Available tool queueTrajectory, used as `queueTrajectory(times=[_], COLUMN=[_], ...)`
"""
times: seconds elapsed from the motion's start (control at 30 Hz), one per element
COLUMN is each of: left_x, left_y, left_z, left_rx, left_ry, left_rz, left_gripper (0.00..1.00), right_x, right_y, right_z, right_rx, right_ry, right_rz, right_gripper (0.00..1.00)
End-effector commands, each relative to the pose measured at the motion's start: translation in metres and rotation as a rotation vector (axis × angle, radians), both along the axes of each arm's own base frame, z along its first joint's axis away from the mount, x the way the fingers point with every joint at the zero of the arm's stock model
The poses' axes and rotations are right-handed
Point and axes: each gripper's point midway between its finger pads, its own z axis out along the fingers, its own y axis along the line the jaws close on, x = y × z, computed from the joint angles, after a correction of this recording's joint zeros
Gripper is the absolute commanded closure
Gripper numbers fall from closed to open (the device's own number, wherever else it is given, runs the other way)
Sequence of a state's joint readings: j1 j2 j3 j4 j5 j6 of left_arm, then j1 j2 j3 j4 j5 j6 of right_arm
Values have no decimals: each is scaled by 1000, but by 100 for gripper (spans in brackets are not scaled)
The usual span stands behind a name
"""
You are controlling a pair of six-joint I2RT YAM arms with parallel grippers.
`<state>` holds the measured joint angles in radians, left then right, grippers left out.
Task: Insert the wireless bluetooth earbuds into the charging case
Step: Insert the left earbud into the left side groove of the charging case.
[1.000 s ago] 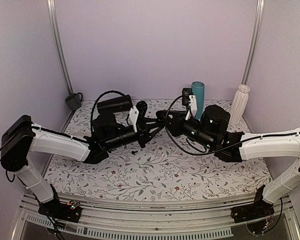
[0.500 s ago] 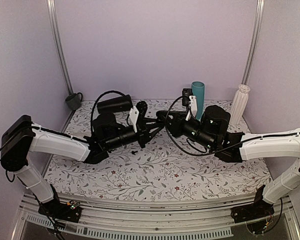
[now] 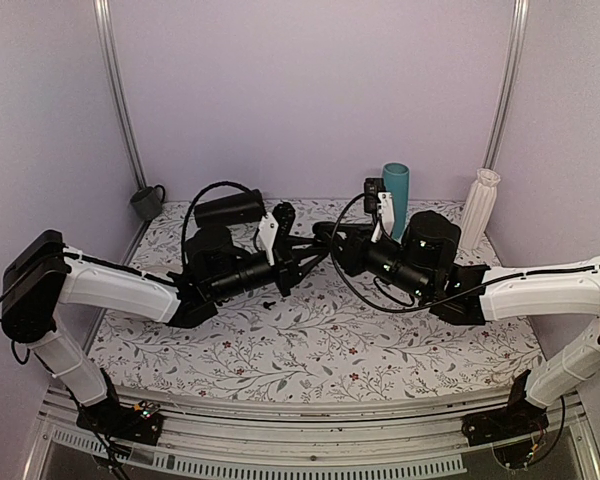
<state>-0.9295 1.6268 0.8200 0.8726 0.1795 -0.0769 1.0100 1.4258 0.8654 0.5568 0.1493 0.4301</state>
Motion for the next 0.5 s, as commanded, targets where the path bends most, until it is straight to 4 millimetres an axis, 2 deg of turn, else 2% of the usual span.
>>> queueTrajectory(times=[0.0, 0.47], left_x=[-9, -10], left_y=[7, 7], left_z=[51, 51], left_rx=[-117, -123], left_ry=[-96, -109], left_rz=[-6, -9], left_gripper=[100, 100], right_x=[-7, -8], right_y=[0, 5], right_z=[-25, -26], right_rx=[-70, -89], right_ry=[65, 77], right_rz=[26, 40], right_gripper=[82, 82])
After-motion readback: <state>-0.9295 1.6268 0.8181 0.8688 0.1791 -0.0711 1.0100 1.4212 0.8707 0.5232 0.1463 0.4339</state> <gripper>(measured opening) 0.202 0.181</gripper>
